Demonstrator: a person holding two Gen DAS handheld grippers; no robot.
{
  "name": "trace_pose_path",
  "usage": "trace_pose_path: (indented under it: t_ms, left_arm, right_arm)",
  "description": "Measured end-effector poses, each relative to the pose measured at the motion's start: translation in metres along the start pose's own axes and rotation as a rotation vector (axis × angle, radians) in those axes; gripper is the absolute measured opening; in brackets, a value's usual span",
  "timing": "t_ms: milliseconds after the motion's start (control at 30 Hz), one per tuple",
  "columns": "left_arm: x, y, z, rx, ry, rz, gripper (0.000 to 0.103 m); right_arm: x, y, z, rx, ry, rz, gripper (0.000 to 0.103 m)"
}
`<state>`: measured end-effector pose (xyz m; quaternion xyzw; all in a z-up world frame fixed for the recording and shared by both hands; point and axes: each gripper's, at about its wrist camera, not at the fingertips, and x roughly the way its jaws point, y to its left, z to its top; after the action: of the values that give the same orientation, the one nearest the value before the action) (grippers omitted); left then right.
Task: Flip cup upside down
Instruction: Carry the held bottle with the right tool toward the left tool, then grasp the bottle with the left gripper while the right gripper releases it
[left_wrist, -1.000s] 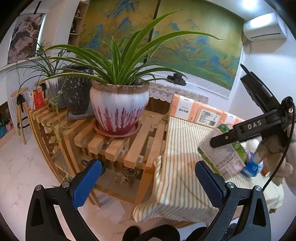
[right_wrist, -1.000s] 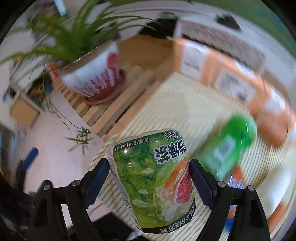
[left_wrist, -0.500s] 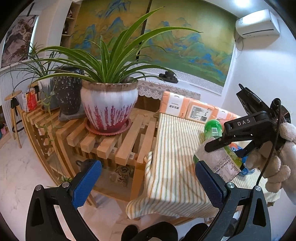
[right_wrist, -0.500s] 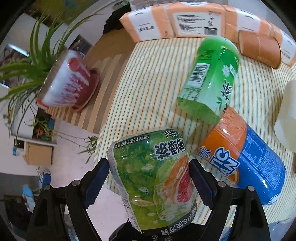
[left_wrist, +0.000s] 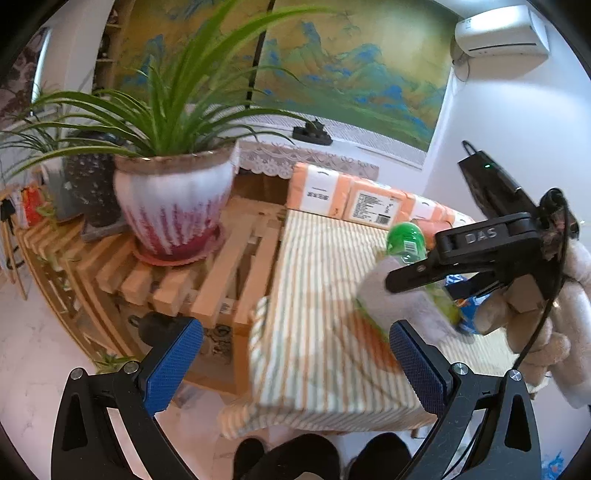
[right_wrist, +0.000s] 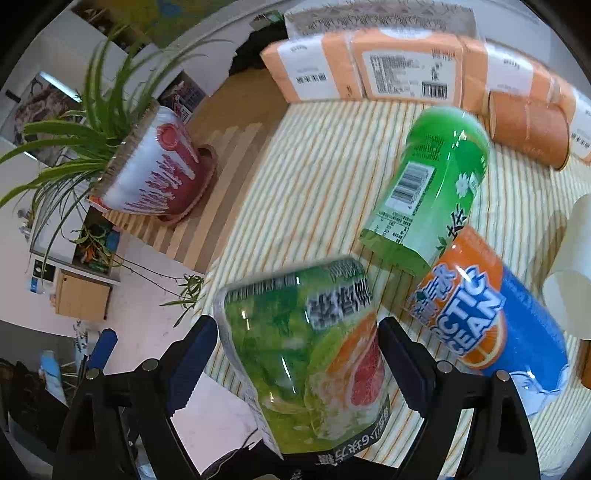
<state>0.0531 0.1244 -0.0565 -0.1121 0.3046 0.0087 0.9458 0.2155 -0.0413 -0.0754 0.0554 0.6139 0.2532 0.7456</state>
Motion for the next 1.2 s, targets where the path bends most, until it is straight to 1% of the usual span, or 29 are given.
trace_pose_path:
  t_ms: [100, 133, 167, 233, 367, 467, 500, 533, 633, 700, 833, 867, 1000, 1100, 1200]
  left_arm:
    - [0.015, -0.007, 0.005, -0.027, 0.048, -0.084, 0.102]
    - [0.019, -0.01, 0.007, -0.031, 0.063, -0.101, 0.102]
    - [0.022, -0.012, 0.009, -0.035, 0.062, -0.104, 0.102]
    - [0.023, -0.015, 0.013, -0.029, 0.055, -0.104, 0.102]
    - [0.031, -0.022, 0.021, -0.011, 0.088, -0.122, 0.102]
    - [0.035, -0.028, 0.027, 0.024, 0.119, -0.122, 0.102]
    - [0.037, -0.031, 0.029, 0.033, 0.13, -0.121, 0.102]
    - [0.04, -0.034, 0.031, 0.041, 0.142, -0.117, 0.102]
    - [0.046, -0.045, 0.037, 0.067, 0.167, -0.105, 0.102]
    - [0.046, -0.052, 0.04, 0.079, 0.168, -0.095, 0.102]
    - [0.052, -0.068, 0.046, 0.113, 0.18, -0.074, 0.102]
    - [0.052, -0.071, 0.047, 0.12, 0.187, -0.072, 0.102]
    - [0.063, -0.086, 0.05, 0.154, 0.227, -0.063, 0.102]
    - [0.078, -0.093, 0.056, 0.133, 0.306, -0.083, 0.102]
    - [0.094, -0.099, 0.061, 0.124, 0.371, -0.082, 0.102]
  right_arm:
    - [0.007, -0.005, 0.008, 0.005, 0.015, 0.01, 0.086]
    - [0.007, -0.006, 0.008, 0.007, 0.016, 0.012, 0.086]
    - [0.006, -0.005, 0.009, 0.006, 0.014, 0.01, 0.086]
    - [-0.002, -0.002, 0.01, -0.021, -0.021, -0.004, 0.086]
    - [-0.024, -0.001, 0.004, -0.053, -0.068, 0.008, 0.086]
    - [-0.049, -0.005, -0.007, -0.066, -0.147, 0.002, 0.086]
    - [-0.061, -0.008, -0.015, -0.073, -0.195, -0.002, 0.086]
    - [-0.067, -0.01, -0.021, -0.076, -0.224, -0.009, 0.086]
    - [-0.089, -0.02, -0.051, -0.092, -0.352, -0.052, 0.086]
    - [-0.1, -0.03, -0.075, -0.08, -0.438, -0.096, 0.086]
    - [-0.115, -0.052, -0.113, -0.033, -0.565, -0.143, 0.086]
    - [-0.12, -0.058, -0.121, -0.025, -0.581, -0.151, 0.086]
    - [-0.13, -0.072, -0.147, -0.017, -0.636, -0.238, 0.086]
    - [-0.134, -0.076, -0.159, -0.029, -0.662, -0.282, 0.086]
    - [-0.134, -0.076, -0.168, -0.054, -0.682, -0.339, 0.086]
